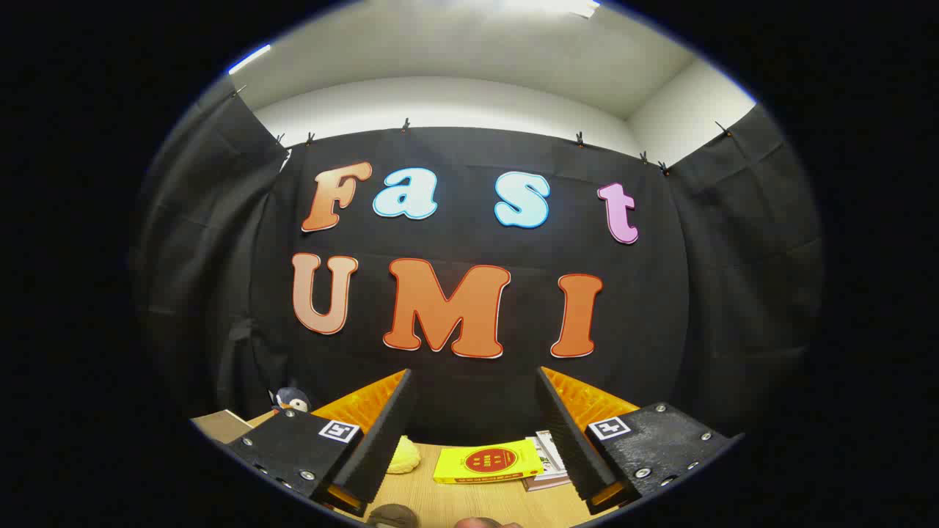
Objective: Open the storage box then place both shoes into the box .Put the left shoe in first, then the right shoe, with the right side of both shoes facing outward in a uniform manner.
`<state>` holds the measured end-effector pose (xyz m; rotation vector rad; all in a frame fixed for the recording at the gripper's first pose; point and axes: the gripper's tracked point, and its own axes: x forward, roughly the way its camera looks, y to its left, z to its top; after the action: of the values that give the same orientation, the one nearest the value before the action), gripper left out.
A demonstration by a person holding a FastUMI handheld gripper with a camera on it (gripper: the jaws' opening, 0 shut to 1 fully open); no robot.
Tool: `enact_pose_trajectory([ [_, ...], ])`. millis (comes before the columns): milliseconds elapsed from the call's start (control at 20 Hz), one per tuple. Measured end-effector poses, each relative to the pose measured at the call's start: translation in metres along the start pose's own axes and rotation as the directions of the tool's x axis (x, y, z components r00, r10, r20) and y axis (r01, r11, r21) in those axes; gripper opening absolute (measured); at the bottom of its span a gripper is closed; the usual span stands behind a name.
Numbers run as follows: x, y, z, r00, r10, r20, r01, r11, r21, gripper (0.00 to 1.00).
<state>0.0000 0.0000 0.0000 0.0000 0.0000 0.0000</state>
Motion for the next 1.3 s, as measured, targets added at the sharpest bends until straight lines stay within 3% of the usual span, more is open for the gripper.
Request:
enact_pose_trajectory([
  [150,0.0,0.011,-0.003,0.999,0.033,-0.001,-0.033,0.999,-0.024,0.97],
  [450,-0.003,0.017,-0.011,1.0,0.023,-0.008,-0.024,0.998,-0.059,0.97],
  [800,-0.004,0.023,-0.008,0.998,0.056,0.02,-0.055,0.998,-0.029,0.97],
  [1000,-0.012,0.057,-0.031,0.98,0.194,-0.043,-0.192,0.98,0.043,0.97],
  [1300,-0.01,0.099,-0.071,0.931,0.34,-0.13,-0.321,0.935,0.148,0.98],
])
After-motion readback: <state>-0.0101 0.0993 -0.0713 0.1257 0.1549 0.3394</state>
